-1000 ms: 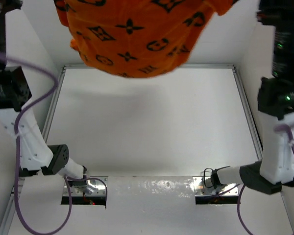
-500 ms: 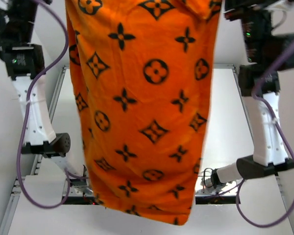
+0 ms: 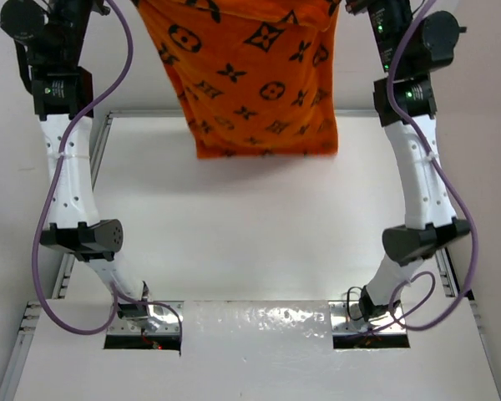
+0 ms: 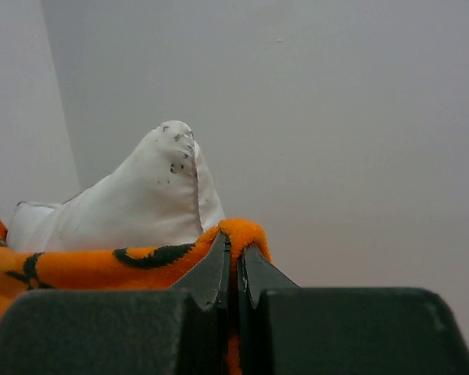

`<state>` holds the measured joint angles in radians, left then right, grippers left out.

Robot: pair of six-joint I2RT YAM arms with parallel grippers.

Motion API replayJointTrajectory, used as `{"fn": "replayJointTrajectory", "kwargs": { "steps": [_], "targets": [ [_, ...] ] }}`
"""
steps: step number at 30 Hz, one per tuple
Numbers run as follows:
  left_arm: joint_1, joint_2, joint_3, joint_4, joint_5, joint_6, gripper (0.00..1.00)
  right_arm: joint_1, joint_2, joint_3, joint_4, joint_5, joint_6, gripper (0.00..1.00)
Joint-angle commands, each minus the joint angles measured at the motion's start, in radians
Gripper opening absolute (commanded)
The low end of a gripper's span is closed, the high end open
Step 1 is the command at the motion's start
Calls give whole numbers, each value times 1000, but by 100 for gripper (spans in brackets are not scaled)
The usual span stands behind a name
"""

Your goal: Put the pillow into the pillowcase

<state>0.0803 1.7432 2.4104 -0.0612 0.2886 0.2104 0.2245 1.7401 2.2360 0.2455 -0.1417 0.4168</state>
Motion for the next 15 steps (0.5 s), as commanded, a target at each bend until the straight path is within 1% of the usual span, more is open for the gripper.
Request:
{"fn": "replayJointTrajectory", "kwargs": {
  "steps": [1, 3, 4, 5, 6, 7, 8, 9, 10, 11, 12, 13, 14, 15],
  "targets": [
    [-11, 59, 70, 141, -108, 30, 0, -17, 56, 178, 172, 123, -29, 0],
    [-17, 67, 90, 129, -100, 20, 0, -17, 44, 166, 189, 85, -30, 0],
    [-17, 49, 84, 117, -85, 18, 0, -16, 17, 131, 202, 0, -36, 0],
    [-17, 33, 41, 82, -63, 32, 0, -16, -23, 2, 210, -51, -39, 0],
    [-17, 7, 1, 64, -7, 47, 0, -14, -136, -94, 224, -103, -41, 0],
    [-17, -54, -43, 16, 35, 70, 0, -13, -205, -345, 268, -158, -50, 0],
    [-17, -86, -142, -67, 76, 123, 0, 15, -277, -495, 294, -217, -96, 0],
    [-16, -124, -199, -125, 180, 154, 0, 36, -351, -627, 305, -219, -131, 0],
    [-14, -196, -300, -190, 229, 223, 0, 56, -485, -864, 267, -204, -174, 0],
    [-14, -229, -345, -342, 318, 260, 0, 94, -546, -966, 223, -187, -240, 0],
    [-14, -288, -385, -441, 358, 312, 0, 108, -650, -1128, 112, -174, -260, 0],
    [-14, -318, -452, -533, 395, 378, 0, 119, -695, -1195, 54, -161, -271, 0],
    [-14, -342, -485, -707, 435, 493, 0, 128, -739, -1263, 5, -129, -257, 0],
    [-16, -393, -520, -794, 446, 557, 0, 130, -785, -1379, -77, -113, -236, 10]
  ]
}}
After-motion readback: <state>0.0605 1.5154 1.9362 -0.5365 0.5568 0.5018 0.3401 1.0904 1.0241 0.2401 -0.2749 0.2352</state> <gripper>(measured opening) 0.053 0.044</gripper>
